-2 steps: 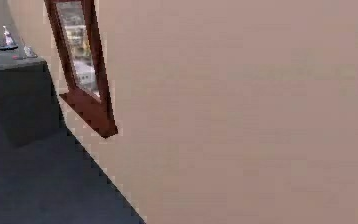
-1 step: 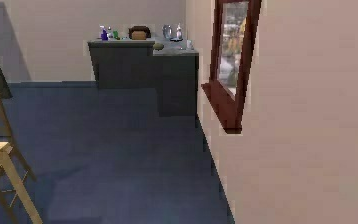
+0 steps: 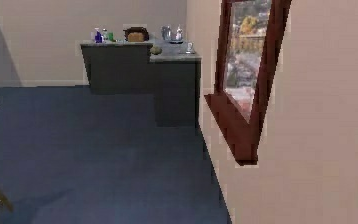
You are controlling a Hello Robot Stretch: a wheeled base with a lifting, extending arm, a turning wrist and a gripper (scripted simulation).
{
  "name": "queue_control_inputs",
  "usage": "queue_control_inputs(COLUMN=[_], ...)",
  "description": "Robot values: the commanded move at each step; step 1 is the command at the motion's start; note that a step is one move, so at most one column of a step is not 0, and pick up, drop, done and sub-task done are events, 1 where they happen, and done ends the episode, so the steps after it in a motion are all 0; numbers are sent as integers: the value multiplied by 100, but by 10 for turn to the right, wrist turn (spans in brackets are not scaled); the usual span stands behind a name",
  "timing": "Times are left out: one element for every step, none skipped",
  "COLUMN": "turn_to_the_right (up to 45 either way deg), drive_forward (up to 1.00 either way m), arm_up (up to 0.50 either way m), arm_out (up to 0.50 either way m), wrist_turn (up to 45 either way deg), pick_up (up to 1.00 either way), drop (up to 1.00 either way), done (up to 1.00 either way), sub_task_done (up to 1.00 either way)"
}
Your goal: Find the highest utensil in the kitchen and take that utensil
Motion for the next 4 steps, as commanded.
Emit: queue_control_inputs(turn_to_the_right=[-150, 0, -30, -150], drive_forward=[0, 100, 0, 0], arm_up=[0, 0, 0, 0], arm_out=[0, 0, 0, 0], wrist_turn=[0, 0, 0, 0], pick_up=[0, 0, 0, 0], drop=[0, 0, 0, 0], done=[0, 0, 0, 0], sub_task_done=[0, 0, 0, 0])
